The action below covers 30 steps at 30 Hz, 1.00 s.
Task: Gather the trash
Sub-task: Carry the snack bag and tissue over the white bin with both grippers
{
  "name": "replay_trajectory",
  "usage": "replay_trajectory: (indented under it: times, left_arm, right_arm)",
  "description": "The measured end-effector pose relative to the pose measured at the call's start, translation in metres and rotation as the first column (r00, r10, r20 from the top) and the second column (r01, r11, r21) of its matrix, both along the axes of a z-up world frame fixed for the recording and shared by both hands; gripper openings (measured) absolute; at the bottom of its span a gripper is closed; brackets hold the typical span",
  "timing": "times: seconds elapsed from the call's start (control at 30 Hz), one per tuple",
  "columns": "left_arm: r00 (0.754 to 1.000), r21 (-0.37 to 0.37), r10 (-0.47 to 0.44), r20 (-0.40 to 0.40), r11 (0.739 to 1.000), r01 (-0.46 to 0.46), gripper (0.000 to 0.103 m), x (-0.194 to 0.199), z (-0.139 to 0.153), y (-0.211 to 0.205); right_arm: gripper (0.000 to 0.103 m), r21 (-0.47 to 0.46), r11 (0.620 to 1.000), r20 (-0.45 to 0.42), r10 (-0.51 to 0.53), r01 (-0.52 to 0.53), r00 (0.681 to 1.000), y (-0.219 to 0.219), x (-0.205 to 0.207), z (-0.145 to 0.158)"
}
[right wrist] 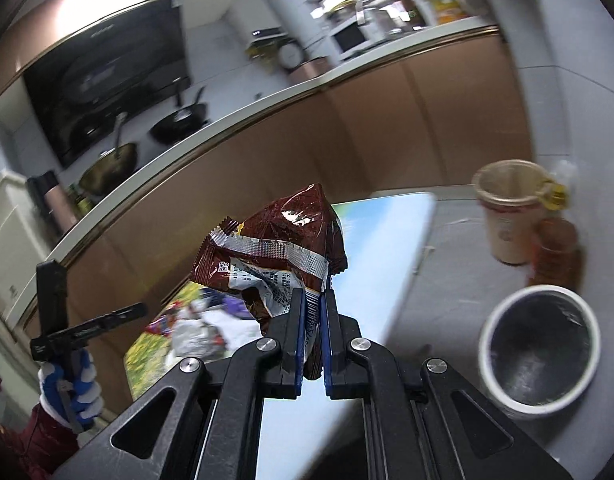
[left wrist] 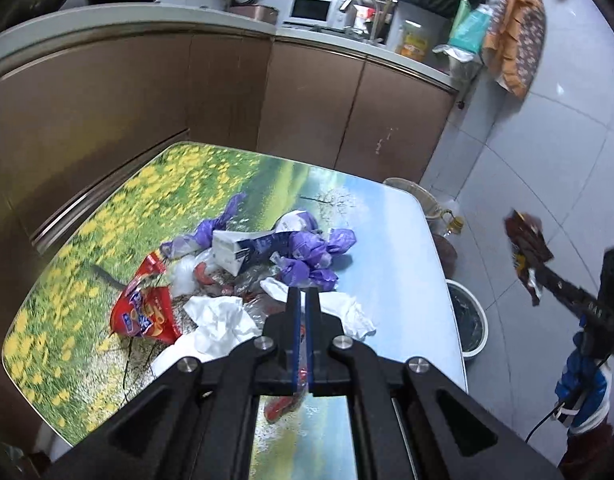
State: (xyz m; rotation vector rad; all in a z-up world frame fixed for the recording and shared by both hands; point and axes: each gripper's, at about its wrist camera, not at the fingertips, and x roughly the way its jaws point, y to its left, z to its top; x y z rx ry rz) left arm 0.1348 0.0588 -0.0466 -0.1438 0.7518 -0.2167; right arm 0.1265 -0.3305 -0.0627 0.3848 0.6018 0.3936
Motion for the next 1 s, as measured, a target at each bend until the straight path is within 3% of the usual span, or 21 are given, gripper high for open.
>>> replay_trajectory:
  times: [0.17,0.27,0.3,0.53,0.67,0.83,1.0]
  left_arm:
    - [0.996,-0.033,0.053,-0.068,0.998,-0.055,0.009,0.006,-0.021,0.027]
    - [0.99,-0.031,0.097,-0.101,0.994,-0.101,0.049,0.011,-0.037,0.039]
    - [0.989,-0.037,0.099,-0.109,0.994,-0.104,0.049,0.013,-0.042,0.041]
    - [0.98,0.014,0.109,-0.168,0.994,-0.108,0.048,0.036,-0.073,0.035]
    - [0.973,0.029,0.115,-0.201,0.993,-0.111,0.006,0.048,-0.087,0.031]
    - [0.978,0.057,0.138,-0.155,0.99,-0.13,0.003,0.039,-0.078,0.031]
    - [0.983,0.056,0.168,-0.08,0.985,-0.164,0.003,0.026,-0.046,0.035]
  right_arm:
    - [0.007,-0.001,0.998,-0.012,-0.068,0.068,0.998,-0.031,-0.006,-0.008]
    - [0.007,0.006,0.997,-0.019,-0.074,0.074,0.997,-0.033,-0.007,-0.014]
    - [0.007,0.007,0.997,-0.02,-0.073,0.073,0.997,-0.03,-0.006,-0.014]
    - [0.007,-0.004,0.999,-0.033,-0.052,0.052,0.998,-0.022,0.0,-0.019]
    - [0.007,-0.01,0.999,-0.036,-0.05,0.049,0.998,-0.02,0.001,-0.02]
    - [0.007,-0.011,0.999,-0.037,-0.051,0.051,0.998,-0.022,0.0,-0.02]
    - [0.007,0.001,0.997,-0.035,-0.078,0.078,0.996,-0.029,-0.003,-0.022]
